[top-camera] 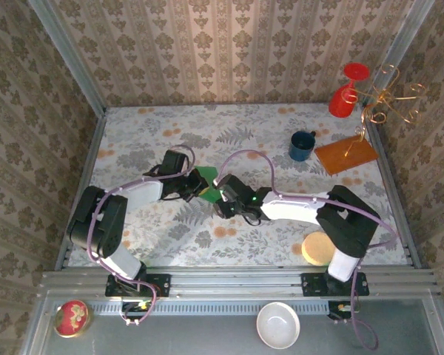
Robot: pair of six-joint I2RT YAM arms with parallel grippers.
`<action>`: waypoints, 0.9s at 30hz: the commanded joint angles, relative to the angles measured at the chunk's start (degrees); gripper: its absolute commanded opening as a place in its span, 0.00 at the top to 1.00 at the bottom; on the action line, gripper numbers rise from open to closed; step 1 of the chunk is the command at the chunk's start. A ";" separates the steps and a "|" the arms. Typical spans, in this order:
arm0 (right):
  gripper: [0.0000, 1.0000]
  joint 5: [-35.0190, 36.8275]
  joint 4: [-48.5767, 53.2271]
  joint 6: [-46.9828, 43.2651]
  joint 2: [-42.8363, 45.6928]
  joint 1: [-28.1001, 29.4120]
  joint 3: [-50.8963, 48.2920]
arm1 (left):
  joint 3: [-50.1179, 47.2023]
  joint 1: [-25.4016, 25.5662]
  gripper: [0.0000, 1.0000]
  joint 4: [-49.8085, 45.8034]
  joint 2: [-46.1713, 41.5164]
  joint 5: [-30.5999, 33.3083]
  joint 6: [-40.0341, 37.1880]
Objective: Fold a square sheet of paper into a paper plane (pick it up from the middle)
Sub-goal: Fourth fold the wing at the center of the table.
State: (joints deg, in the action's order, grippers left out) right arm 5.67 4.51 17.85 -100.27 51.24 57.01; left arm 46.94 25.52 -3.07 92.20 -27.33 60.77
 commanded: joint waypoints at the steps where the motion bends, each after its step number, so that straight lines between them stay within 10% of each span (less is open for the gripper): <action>1: 0.63 4.34 -1.16 -1.15 -2.64 0.64 2.00 | 1.40 0.15 0.94 -1.93 0.87 1.22 2.05; 27: 0.68 7.93 -1.47 -0.99 -6.32 0.97 2.58 | 2.02 2.52 0.94 -2.99 0.96 1.40 2.69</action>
State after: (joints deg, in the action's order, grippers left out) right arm 11.64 2.98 16.84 -105.89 51.81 59.92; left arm 47.35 27.75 -4.71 92.29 -26.48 62.85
